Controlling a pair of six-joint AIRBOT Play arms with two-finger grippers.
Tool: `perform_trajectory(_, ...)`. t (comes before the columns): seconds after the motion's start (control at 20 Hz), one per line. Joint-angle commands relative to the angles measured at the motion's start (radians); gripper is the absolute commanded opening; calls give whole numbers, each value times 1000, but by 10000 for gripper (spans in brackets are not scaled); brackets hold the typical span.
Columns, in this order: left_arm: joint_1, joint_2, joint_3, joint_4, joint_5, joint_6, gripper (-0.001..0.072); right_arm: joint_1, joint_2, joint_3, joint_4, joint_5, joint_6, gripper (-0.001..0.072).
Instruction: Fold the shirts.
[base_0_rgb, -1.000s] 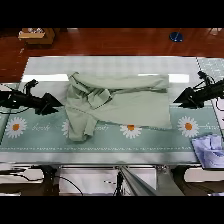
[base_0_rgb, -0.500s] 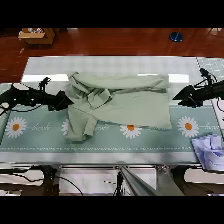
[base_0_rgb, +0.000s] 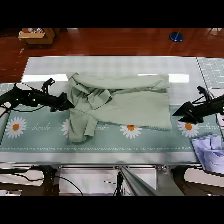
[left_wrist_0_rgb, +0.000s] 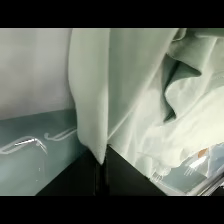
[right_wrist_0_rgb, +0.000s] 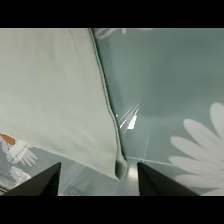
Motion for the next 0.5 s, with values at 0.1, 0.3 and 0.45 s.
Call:
perform_trajectory(0.1,4,10,1,-5,-30,12,33,2,15,-176,115,-104,-25,545)
perform_trajectory(0.3,4,10,32,-5,-53,15,33,24,14,-252,147,-193,2,515)
perform_trajectory(0.45,4,10,98,-5,-74,24,33,83,15,-252,217,-246,-3,189)
